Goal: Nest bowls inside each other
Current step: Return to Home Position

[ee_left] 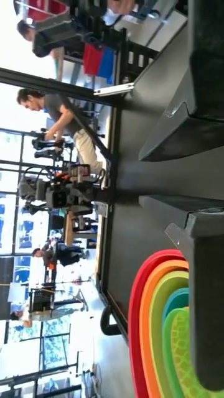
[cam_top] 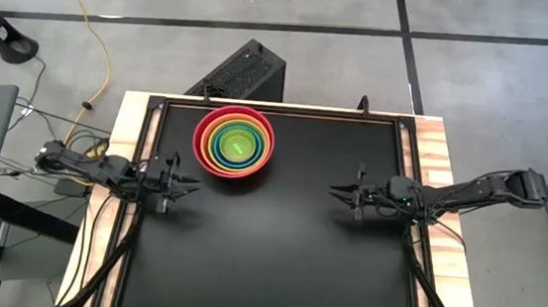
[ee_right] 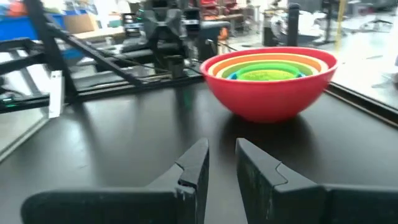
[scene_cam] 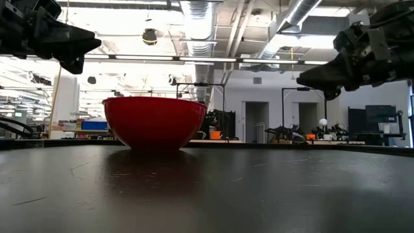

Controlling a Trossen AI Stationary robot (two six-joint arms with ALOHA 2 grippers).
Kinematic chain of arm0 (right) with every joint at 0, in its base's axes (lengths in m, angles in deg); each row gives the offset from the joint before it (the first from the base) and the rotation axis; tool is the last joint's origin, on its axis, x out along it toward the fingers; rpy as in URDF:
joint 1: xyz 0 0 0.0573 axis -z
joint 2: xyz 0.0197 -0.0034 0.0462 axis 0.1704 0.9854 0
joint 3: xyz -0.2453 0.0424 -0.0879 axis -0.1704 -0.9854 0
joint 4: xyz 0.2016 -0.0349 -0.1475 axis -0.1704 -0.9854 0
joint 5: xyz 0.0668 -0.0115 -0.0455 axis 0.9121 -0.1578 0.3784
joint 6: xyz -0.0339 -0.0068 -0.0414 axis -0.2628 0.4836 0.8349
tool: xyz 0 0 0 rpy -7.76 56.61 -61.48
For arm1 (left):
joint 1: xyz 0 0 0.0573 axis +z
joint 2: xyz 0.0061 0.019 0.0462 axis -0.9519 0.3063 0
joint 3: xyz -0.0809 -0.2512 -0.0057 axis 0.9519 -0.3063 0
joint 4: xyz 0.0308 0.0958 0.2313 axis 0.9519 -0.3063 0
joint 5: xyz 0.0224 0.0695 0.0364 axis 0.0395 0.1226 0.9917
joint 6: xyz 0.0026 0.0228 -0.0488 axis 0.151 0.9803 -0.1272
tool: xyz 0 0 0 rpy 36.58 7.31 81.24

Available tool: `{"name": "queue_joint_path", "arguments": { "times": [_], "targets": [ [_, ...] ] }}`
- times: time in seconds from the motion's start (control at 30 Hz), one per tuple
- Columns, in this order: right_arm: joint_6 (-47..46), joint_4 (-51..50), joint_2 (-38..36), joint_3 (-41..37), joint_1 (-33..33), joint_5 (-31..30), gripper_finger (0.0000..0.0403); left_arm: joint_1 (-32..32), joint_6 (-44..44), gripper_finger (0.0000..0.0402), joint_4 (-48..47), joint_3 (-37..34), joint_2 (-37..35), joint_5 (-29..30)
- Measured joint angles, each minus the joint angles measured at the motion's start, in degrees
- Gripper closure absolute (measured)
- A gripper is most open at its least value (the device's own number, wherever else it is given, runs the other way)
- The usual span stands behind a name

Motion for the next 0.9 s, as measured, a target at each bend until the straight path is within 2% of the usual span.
{"name": "queue_joint_path", "arguments": {
  "times": [0.2,0.4,0.7,0.9],
  "targets": [
    [0.45,-2.85,-0.87,-0.41,0.96,1.03,0.0305,0.0,-1.96,0.0315,-0.14,-0.59,0.0,1.07],
    [-1.48,-13.73,-4.96,-0.43,2.62,1.28,0.0305,0.0,-3.22,0.0315,-2.5,-0.59,0.0,1.93],
    [-2.37,-30.61,-21.78,-0.46,4.49,0.59,0.0305,0.0,-4.9,0.0315,-5.42,-0.59,0.0,4.51],
    [-2.68,-40.55,-31.91,-0.48,4.57,-0.16,0.0305,0.0,-2.27,0.0315,-5.45,-0.59,0.0,4.57]
  ]
}}
